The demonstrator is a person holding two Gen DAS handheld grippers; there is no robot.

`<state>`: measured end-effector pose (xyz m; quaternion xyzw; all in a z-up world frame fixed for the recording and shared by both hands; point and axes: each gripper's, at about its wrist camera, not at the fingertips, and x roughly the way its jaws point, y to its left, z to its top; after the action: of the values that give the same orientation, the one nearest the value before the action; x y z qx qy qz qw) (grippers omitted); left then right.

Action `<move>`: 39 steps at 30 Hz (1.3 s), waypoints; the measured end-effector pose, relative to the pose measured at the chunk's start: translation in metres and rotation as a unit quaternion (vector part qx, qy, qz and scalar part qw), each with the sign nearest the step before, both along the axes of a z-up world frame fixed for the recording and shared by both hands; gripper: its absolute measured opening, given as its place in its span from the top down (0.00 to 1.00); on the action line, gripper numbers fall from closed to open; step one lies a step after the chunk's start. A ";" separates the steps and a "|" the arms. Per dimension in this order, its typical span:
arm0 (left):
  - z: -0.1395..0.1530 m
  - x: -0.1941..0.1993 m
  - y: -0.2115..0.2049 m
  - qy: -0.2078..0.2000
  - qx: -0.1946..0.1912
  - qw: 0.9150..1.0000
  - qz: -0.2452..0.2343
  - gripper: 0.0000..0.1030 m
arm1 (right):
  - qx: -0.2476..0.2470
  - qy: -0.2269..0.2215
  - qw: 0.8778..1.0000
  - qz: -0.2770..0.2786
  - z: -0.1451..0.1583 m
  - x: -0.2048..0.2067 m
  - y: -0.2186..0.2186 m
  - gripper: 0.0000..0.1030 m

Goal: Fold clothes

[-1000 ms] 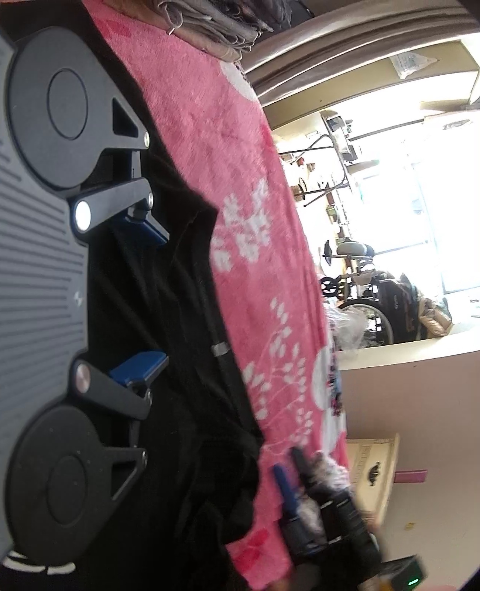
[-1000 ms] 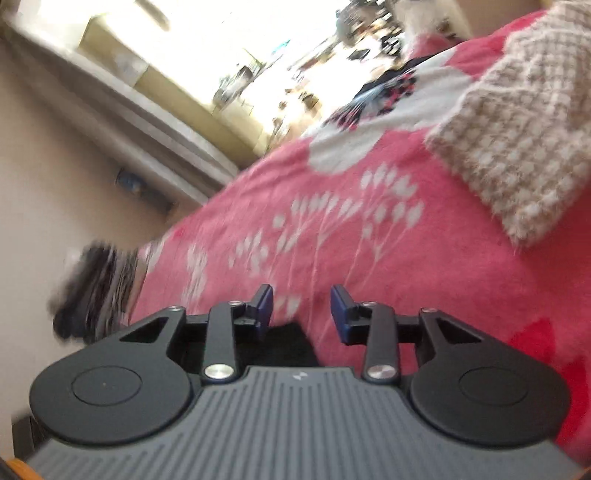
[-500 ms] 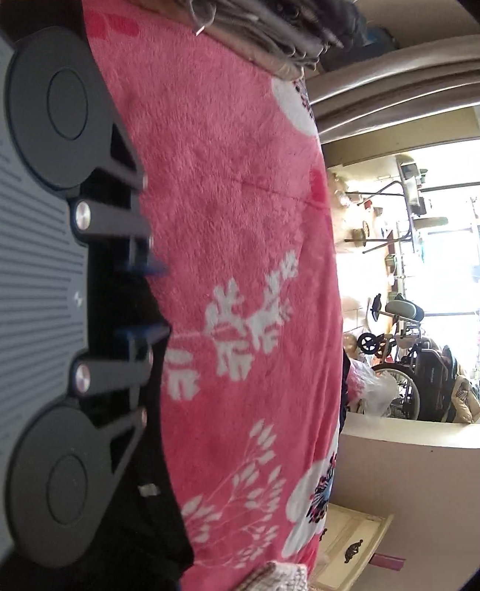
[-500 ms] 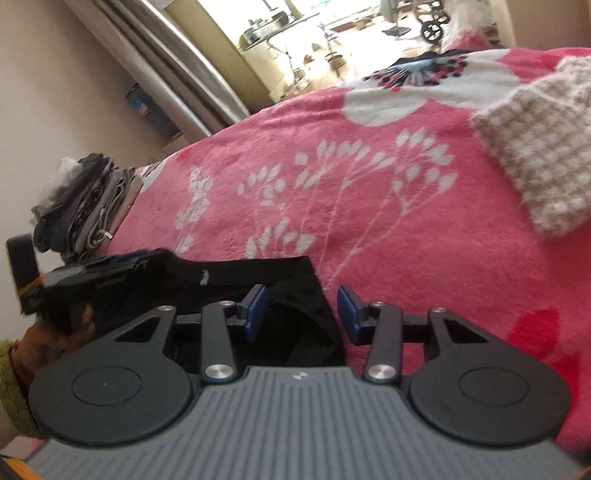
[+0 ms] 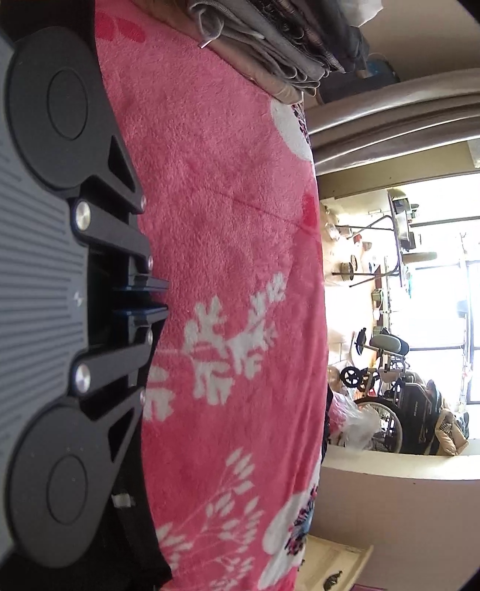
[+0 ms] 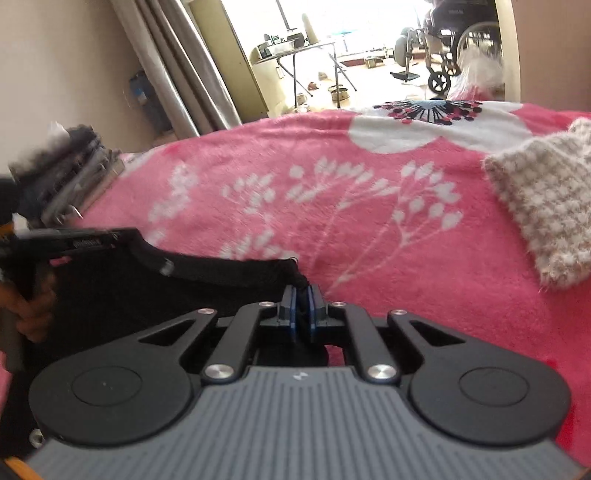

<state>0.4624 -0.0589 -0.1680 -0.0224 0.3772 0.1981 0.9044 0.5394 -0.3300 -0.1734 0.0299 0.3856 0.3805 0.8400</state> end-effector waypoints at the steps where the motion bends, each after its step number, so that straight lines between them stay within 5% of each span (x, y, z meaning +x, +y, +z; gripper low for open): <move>1: 0.001 0.000 0.000 0.001 0.003 1.000 0.004 0.77 | 0.013 0.011 1.000 -0.007 0.000 0.003 -0.003 0.95; 4: 0.008 -0.003 0.004 -0.003 0.007 1.000 0.023 0.43 | 0.070 0.047 0.996 -0.041 0.003 0.010 -0.024 0.81; 8: 0.026 -0.013 0.011 -0.022 -0.001 0.999 0.044 0.42 | 0.186 0.104 0.969 -0.124 0.012 0.019 -0.083 0.68; 11: 0.046 -0.024 0.011 -0.045 -0.008 0.998 0.047 0.40 | 0.224 0.124 0.951 -0.172 0.024 0.008 -0.128 0.62; 15: 0.074 -0.043 -0.013 -0.076 -0.007 0.997 -0.001 0.35 | 0.224 0.114 0.941 -0.228 0.044 -0.032 -0.189 0.54; 19: 0.085 -0.051 -0.067 -0.065 -0.005 0.994 -0.092 0.35 | 0.199 0.111 0.930 -0.289 0.054 -0.070 -0.245 0.49; 27: 0.055 -0.045 -0.177 0.001 -0.018 0.975 -0.222 0.35 | 0.155 0.191 0.906 -0.344 0.021 -0.116 -0.269 0.48; 29: 0.043 -0.048 -0.195 0.008 -0.010 0.973 -0.232 0.35 | 0.151 0.190 0.907 -0.344 0.022 -0.121 -0.264 0.48; 35: 0.026 -0.050 -0.206 0.014 -0.005 0.975 -0.223 0.36 | 0.093 0.138 0.941 -0.295 0.045 -0.126 -0.241 0.50; 39: 0.023 -0.050 -0.206 0.012 0.004 0.975 -0.223 0.36 | 0.062 0.159 0.939 -0.300 0.033 -0.113 -0.232 0.58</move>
<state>0.4125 -0.2646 -0.1453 0.0678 0.3833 -0.0066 0.9211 0.4268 -0.5623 -0.1399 0.2561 0.4626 0.1248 0.8395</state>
